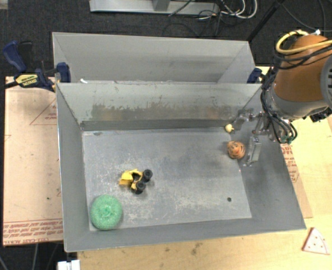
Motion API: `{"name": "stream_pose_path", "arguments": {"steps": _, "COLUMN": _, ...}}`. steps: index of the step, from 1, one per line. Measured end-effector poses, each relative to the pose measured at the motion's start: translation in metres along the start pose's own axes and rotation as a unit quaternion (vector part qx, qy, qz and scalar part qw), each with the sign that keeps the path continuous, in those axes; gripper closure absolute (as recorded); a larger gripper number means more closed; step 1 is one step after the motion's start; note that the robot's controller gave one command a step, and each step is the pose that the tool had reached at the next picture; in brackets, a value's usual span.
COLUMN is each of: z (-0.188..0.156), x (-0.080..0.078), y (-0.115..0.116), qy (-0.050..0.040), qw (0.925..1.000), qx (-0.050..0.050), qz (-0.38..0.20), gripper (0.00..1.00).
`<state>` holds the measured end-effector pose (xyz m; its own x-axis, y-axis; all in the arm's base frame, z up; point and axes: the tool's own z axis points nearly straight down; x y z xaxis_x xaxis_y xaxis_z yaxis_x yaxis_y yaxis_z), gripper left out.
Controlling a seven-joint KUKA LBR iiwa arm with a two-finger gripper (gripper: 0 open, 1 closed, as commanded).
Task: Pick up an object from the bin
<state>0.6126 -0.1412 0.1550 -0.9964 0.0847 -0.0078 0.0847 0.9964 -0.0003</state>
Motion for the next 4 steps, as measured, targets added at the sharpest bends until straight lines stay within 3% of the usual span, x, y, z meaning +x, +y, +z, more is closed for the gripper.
{"name": "stream_pose_path", "arguments": {"steps": 1, "z": 0.074, "x": -0.010, "y": -0.007, "qy": -0.0001, "qw": 1.0000, "qx": 0.000, "qz": 0.001, "gripper": 0.00}}
{"name": "stream_pose_path", "arguments": {"steps": 2, "z": 0.099, "x": -0.020, "y": -0.008, "qy": -0.0087, "qw": 1.0000, "qx": 0.001, "qz": -0.003, "gripper": 1.00}}
{"name": "stream_pose_path", "arguments": {"steps": 4, "z": 0.095, "x": -0.018, "y": -0.008, "qy": -0.0031, "qw": 1.0000, "qx": 0.000, "qz": -0.004, "gripper": 1.00}}
